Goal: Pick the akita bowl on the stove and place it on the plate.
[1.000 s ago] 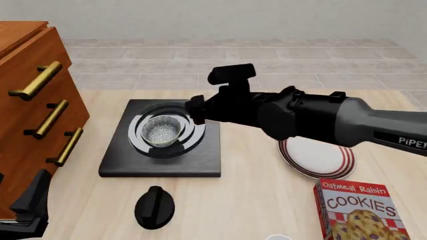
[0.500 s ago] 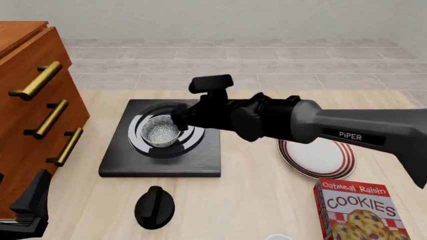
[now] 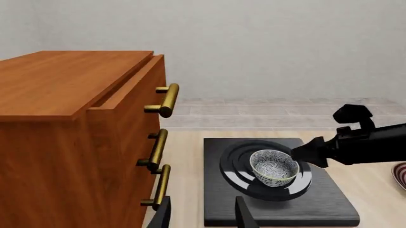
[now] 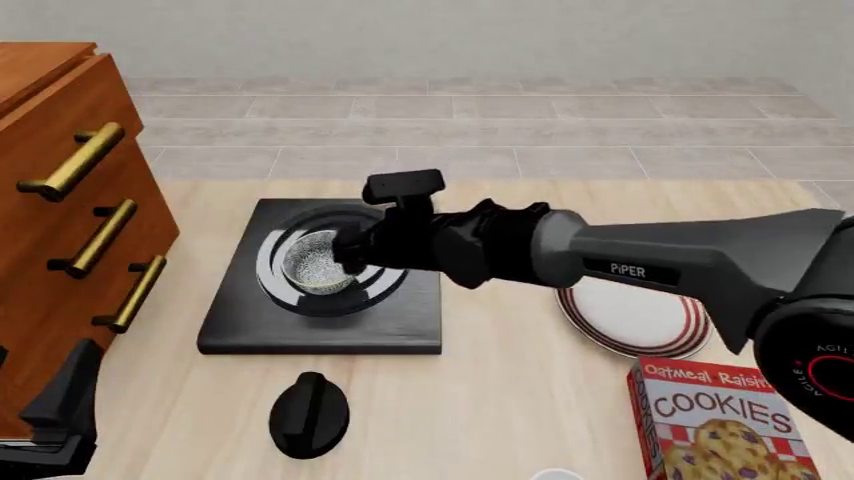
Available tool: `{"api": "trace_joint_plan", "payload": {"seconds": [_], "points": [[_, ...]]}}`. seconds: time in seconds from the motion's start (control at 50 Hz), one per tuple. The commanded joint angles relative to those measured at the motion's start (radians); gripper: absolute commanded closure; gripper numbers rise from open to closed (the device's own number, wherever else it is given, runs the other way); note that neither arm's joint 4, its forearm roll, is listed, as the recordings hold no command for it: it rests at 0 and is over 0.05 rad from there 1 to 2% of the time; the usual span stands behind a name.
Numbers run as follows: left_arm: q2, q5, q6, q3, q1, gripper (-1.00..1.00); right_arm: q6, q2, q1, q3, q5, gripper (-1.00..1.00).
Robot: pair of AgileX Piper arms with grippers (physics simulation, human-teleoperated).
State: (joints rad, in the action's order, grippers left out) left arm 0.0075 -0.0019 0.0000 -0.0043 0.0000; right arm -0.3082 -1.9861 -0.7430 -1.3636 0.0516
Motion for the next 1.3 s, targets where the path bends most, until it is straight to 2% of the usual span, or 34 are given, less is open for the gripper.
{"api": "trace_joint_plan", "payload": {"seconds": [0.02, 0.14, 0.96, 1.12, 1.14, 1.3], "points": [[0.0, 0.0, 0.0, 0.0, 0.0, -1.0, -0.008, -0.057, -0.011, -0.004, -0.035, -1.0], [0.0, 0.0, 0.0, 0.0, 0.0, -1.0, -0.024, -0.075, -0.022, -0.006, -0.049, -1.0], [0.0, 0.0, 0.0, 0.0, 0.0, -1.0, 0.008, -0.196, 0.002, -0.117, -0.014, -1.0], [0.0, 0.0, 0.0, 0.0, 0.0, -1.0, 0.016, -0.2, 0.012, -0.11, -0.027, -1.0], [0.0, 0.0, 0.0, 0.0, 0.0, -1.0, 0.015, -0.197, 0.01, -0.109, -0.028, 1.0], [0.0, 0.0, 0.0, 0.0, 0.0, -1.0, 0.049, -0.167, 0.002, -0.091, -0.038, 1.0]]}}
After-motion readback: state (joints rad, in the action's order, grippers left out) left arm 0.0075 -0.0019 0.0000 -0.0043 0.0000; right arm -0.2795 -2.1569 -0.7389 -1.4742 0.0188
